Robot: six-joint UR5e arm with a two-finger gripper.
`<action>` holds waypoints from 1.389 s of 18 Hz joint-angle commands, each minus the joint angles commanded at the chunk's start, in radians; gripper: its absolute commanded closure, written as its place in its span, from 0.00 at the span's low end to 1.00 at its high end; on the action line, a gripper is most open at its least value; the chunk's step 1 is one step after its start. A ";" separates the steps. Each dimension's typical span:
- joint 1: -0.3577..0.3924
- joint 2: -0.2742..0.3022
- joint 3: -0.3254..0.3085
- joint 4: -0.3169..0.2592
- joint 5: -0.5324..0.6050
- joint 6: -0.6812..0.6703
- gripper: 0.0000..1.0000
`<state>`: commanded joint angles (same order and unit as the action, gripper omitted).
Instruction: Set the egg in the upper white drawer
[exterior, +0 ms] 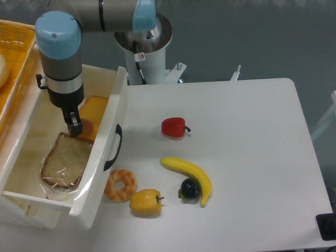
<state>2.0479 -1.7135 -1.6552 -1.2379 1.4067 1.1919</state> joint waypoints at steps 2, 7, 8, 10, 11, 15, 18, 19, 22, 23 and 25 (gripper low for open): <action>0.000 0.003 0.002 0.002 0.000 0.000 0.24; 0.008 0.020 0.011 0.012 -0.005 0.002 0.09; 0.009 0.028 0.015 0.012 -0.005 0.000 0.08; 0.017 0.052 0.015 0.012 -0.006 0.000 0.08; 0.029 0.061 0.015 0.012 -0.008 0.000 0.04; 0.054 0.081 0.015 0.008 -0.011 -0.006 0.00; 0.077 0.103 0.015 0.008 -0.011 -0.053 0.00; 0.081 0.110 0.015 0.009 -0.011 -0.105 0.00; 0.112 0.127 0.015 0.029 -0.011 -0.186 0.00; 0.124 0.135 0.015 0.029 -0.012 -0.187 0.00; 0.147 0.147 0.015 0.029 -0.011 -0.208 0.00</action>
<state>2.1950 -1.5663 -1.6398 -1.2088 1.3959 0.9835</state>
